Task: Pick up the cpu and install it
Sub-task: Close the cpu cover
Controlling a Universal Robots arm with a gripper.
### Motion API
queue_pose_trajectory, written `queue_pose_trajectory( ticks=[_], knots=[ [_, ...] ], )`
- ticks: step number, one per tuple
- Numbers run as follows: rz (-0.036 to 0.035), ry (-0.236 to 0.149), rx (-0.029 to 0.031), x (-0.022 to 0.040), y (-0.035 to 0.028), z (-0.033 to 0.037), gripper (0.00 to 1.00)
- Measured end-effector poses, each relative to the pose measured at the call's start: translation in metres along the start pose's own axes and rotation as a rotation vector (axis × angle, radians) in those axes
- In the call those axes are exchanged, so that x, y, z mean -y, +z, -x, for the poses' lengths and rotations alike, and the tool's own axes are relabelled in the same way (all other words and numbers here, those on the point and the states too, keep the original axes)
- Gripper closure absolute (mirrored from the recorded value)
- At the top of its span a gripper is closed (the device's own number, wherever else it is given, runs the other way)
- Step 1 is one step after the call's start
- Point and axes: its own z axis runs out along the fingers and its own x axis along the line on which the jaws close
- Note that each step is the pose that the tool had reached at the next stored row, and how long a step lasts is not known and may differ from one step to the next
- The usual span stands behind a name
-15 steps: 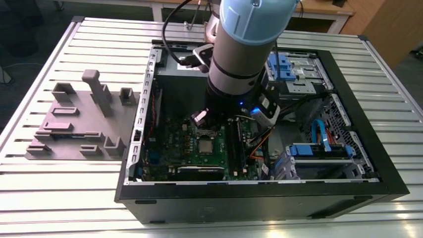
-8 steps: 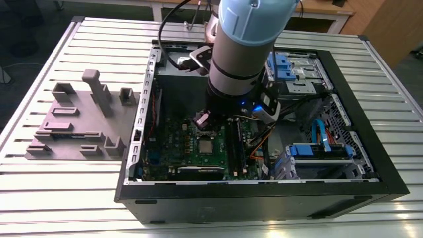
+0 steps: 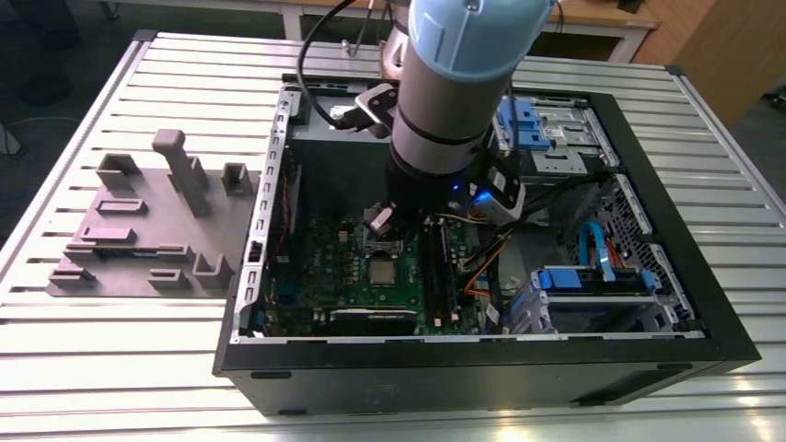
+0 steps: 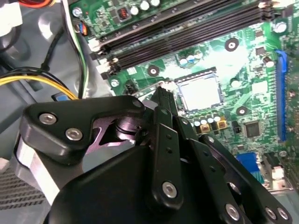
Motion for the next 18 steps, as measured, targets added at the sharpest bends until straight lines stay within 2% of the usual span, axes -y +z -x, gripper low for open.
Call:
queue_pose_trajectory(
  ticks=[9, 13, 16, 18],
  knots=[
    [-0.0005, -0.007, 0.0004, -0.0083, 0.0018, 0.0117, 0.9],
    [-0.0003, -0.009, 0.0002, -0.0079, 0.0029, 0.0166, 0.9],
    [-0.0004, -0.009, 0.0001, -0.0079, 0.0029, 0.0167, 0.9],
    [0.0058, -0.017, 0.0039, -0.0078, 0.0032, 0.0168, 0.9]
  ],
)
